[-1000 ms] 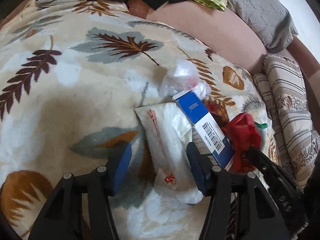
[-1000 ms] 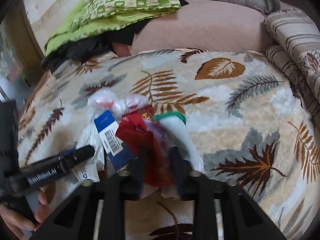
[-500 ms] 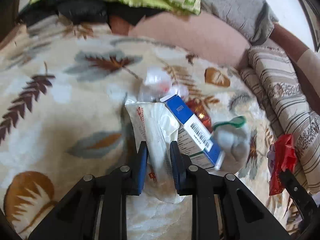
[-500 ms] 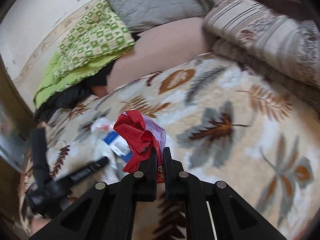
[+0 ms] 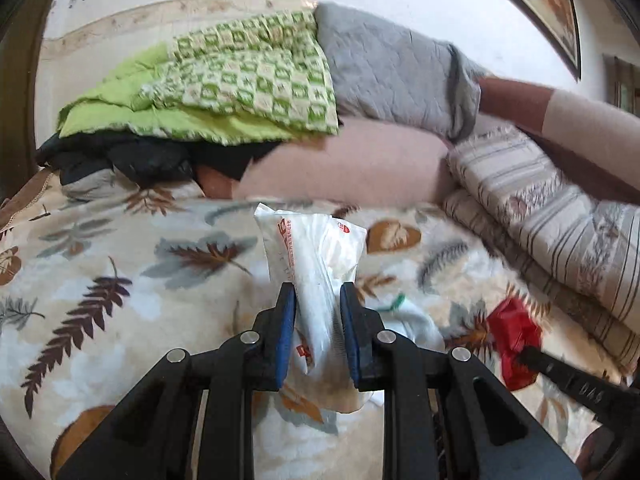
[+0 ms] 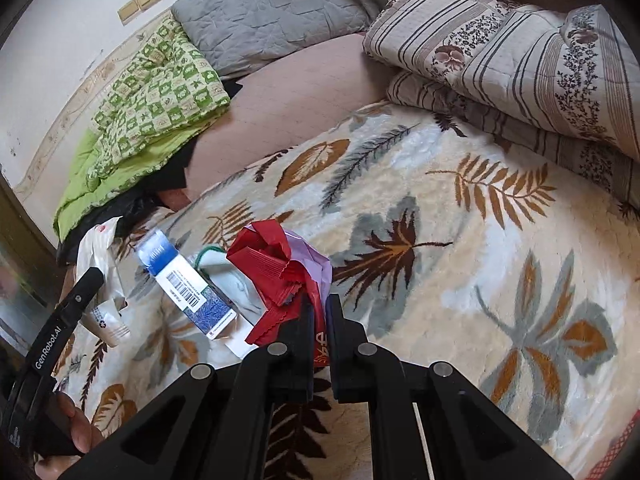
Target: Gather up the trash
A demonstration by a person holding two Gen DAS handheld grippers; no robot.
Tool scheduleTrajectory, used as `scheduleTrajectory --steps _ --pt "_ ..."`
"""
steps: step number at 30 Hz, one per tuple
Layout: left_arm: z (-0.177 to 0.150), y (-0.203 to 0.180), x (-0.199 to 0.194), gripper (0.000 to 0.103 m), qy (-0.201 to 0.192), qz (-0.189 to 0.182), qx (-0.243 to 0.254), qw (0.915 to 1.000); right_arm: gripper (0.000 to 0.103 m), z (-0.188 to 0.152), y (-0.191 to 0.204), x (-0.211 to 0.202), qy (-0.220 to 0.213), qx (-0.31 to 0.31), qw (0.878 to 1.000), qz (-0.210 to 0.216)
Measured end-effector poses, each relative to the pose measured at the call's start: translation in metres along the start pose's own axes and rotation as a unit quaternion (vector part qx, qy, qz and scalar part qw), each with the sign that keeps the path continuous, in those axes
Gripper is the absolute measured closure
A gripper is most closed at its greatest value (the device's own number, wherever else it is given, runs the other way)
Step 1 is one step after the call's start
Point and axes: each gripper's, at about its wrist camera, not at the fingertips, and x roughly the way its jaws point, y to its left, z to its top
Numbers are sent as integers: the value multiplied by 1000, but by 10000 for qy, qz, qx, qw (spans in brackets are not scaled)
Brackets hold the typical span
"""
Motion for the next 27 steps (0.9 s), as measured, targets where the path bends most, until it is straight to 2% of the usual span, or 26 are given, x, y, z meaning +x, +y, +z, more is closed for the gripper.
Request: scheduleTrajectory --steps 2,4,7,14,21,27 --pt "-4 -10 5 81 223 -213 118 9995 97 0 1 -3 -28 -44 10000 -25" --pt "-13 -22 6 81 314 -145 310 9989 97 1 1 -5 -53 -86 9999 -60" --pt "-24 -37 10 81 525 -260 503 9970 97 0 -4 -14 -84 25 9999 -109" --pt "-39 -60 1 81 530 -160 1063 9928 97 -14 -3 -45 -223 42 9990 -381" --pt "-38 -58 6 81 609 -108 1038 9927 97 -22 -5 -31 -124 -208 9975 -669" --pt "-39 -59 10 81 675 -46 1077 9919 97 -14 -14 -21 -104 -211 9977 -639"
